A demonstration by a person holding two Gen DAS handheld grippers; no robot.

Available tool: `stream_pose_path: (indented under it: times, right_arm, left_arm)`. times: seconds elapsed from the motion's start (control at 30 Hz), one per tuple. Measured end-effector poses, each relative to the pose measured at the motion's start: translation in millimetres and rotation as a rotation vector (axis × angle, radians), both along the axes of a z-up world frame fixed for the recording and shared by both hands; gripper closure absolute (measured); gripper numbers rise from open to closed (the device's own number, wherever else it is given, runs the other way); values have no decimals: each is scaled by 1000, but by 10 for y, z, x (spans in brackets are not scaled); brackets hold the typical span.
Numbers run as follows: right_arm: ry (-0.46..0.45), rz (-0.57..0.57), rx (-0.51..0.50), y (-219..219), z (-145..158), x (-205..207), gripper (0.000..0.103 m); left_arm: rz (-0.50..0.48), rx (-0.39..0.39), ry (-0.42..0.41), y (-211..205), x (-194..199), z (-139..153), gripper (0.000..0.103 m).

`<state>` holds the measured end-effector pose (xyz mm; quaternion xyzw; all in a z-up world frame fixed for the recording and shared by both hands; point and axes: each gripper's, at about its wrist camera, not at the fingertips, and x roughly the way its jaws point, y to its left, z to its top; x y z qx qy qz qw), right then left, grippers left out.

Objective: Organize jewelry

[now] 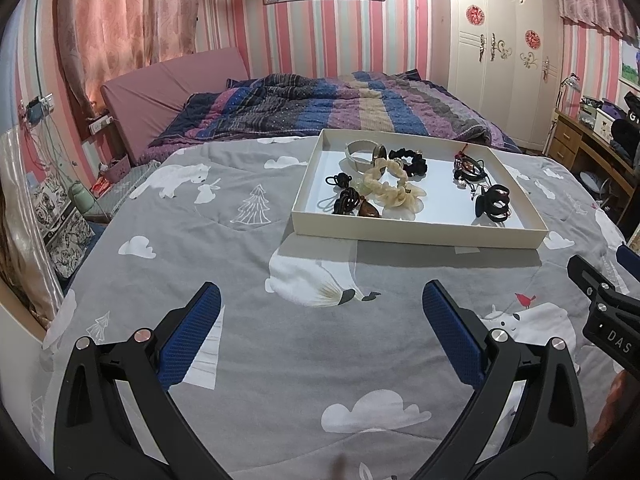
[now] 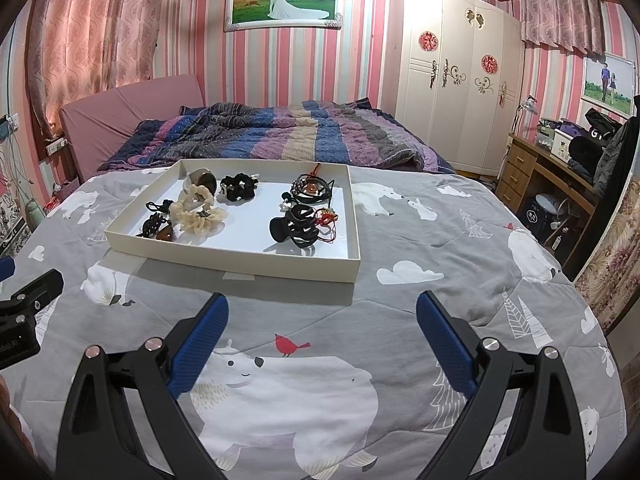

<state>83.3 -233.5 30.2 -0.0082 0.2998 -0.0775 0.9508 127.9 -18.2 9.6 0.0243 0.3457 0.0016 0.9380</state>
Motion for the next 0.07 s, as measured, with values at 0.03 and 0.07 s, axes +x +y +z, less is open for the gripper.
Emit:
stream_pose_path:
  times: [0.03, 0.07]
  right_arm:
    - [0, 0, -1, 11, 1, 7, 8]
    - [1, 0, -2, 10, 0, 7, 8]
  left_arm:
    - [0, 1, -1, -2, -4, -1, 3]
    - [0, 2, -1, -3, -6, -4, 3]
